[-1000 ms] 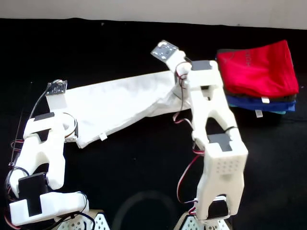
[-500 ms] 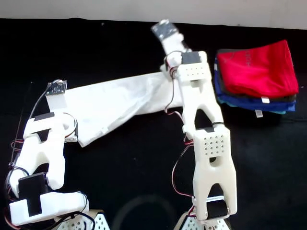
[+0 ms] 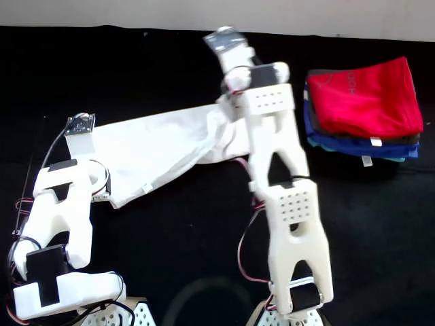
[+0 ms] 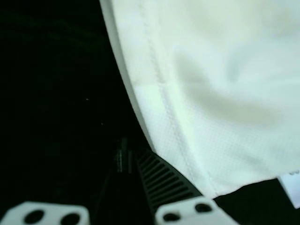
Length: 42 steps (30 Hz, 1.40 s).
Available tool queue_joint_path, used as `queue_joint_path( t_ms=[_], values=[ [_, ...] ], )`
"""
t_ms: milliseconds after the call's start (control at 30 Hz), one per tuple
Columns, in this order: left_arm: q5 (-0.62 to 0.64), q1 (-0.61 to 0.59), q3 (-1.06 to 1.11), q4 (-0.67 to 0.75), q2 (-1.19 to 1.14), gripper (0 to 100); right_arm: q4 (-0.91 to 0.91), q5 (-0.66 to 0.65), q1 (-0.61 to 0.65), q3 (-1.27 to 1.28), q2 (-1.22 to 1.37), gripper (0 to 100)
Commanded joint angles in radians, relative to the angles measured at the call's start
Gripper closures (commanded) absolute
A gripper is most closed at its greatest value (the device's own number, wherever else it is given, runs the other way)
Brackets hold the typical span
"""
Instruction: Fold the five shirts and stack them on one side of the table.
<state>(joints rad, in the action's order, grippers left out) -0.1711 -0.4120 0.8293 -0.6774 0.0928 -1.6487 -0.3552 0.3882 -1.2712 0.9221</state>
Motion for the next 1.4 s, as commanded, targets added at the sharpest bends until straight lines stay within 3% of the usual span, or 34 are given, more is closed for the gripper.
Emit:
queue_joint_path(
  t_ms=[0, 200, 433, 700, 1033, 1367],
  values=[
    [0.006, -0.018, 0.001, 0.012, 0.008, 99, -0.039, 0.055, 0.104, -0.059, 0.004, 98.9],
    [0.006, -0.018, 0.001, 0.012, 0.008, 99, -0.002, 0.166, 0.197, -0.068, 0.111, 99.3],
    [0.006, -0.018, 0.001, 0.012, 0.008, 99, -0.117, 0.183, 0.26, -0.064, 0.166, 99.3],
    [0.006, -0.018, 0.001, 0.014, 0.008, 99, -0.119, 0.183, 0.271, -0.051, 0.136, 99.3],
    [0.006, -0.018, -0.001, 0.014, 0.008, 99, -0.082, 0.176, 0.274, 0.381, -0.062, 99.3],
    [0.006, -0.018, -0.001, 0.014, 0.008, 99, -0.097, 0.087, 0.151, 0.022, -0.211, 99.3]
  ],
)
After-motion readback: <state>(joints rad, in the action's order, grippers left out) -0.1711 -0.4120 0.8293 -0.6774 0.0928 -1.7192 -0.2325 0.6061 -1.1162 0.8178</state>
